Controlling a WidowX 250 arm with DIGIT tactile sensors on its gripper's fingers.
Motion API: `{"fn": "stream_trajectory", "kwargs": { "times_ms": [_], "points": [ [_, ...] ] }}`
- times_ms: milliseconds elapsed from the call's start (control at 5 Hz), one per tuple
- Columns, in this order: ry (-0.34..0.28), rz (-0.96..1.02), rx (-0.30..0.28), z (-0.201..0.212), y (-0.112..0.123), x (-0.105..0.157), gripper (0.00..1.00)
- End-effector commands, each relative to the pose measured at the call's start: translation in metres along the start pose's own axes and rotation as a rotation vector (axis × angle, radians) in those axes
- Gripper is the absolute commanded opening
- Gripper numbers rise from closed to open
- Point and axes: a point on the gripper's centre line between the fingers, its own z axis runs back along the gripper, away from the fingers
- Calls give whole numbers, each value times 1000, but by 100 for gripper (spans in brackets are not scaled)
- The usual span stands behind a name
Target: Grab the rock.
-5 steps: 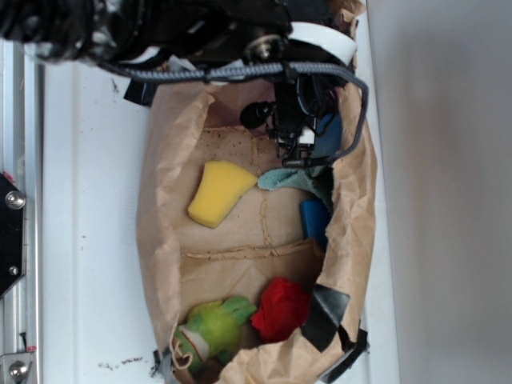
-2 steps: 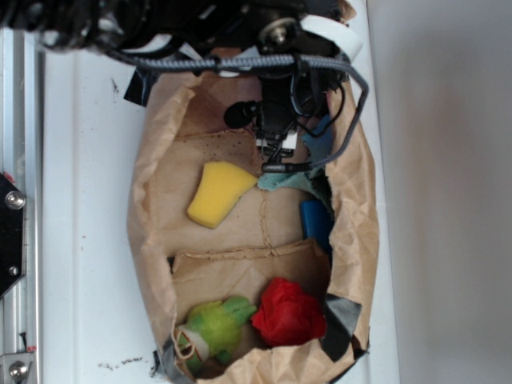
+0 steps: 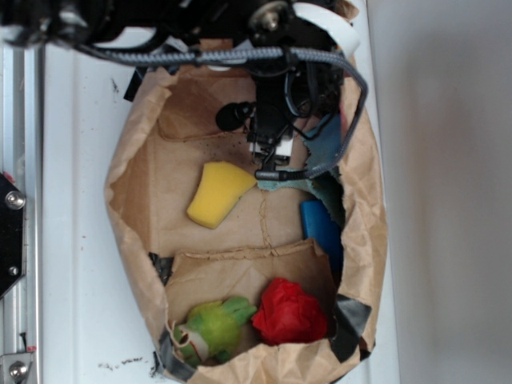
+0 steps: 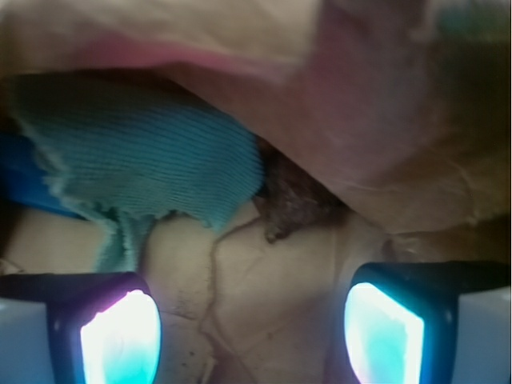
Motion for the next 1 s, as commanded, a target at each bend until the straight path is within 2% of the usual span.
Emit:
{"fn": "stream_trajectory", "kwargs": {
  "times_ms": [0,200,400,800],
  "points": [
    [-59,-25,-34,27,5,8,100],
    [-97,-34,-62,26,3,10,100],
    [-137,-36,-59,21,1,15,100],
    [-191,21,34,4,11,37,100]
  ]
}}
